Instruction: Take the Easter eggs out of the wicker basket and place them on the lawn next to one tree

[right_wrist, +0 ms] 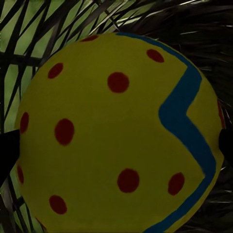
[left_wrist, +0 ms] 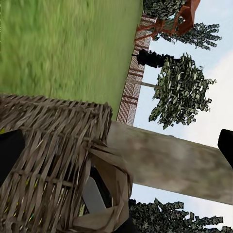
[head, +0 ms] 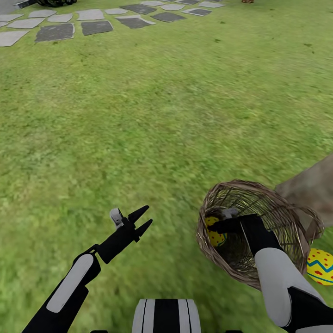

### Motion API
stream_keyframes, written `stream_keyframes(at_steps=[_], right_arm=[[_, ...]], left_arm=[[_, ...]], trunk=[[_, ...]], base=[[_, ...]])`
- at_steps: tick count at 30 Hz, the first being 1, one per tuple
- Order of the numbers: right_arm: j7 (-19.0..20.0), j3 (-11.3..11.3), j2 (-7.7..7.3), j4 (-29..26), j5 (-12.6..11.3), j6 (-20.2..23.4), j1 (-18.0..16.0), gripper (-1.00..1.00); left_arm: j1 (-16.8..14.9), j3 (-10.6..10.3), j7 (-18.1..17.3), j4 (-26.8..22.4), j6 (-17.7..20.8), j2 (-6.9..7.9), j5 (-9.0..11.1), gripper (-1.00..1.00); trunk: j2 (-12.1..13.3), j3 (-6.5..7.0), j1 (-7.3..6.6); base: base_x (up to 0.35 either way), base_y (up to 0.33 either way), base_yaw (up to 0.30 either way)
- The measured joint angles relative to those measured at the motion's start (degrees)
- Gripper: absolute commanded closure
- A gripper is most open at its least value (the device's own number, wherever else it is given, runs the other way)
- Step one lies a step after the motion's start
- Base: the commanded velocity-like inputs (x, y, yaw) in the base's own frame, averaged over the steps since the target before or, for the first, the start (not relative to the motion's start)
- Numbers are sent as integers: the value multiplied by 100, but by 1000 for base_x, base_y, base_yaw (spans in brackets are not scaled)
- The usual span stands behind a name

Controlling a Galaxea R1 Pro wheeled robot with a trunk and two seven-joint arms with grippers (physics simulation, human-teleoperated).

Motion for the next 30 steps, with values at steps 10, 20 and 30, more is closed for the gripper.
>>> stream_keyframes(at_steps=[10, 20, 30], right_arm=[[-119, 9, 0, 162, -7, 4, 0, 100], [-415, 10, 1, 360, -13, 14, 1, 100], [-487, 11, -3, 357, 182, -60, 3, 100]], left_arm=[[9, 0, 0, 1, 0, -7, 3, -100], [8, -1, 0, 1, 1, -18, 3, -100], [9, 0, 1, 0, 5, -17, 3, -100]], trunk=[[4, 66, -8], [10, 154, -18], [14, 220, -24]], base=[[0, 0, 0], [0, 0, 0], [0, 0, 0]])
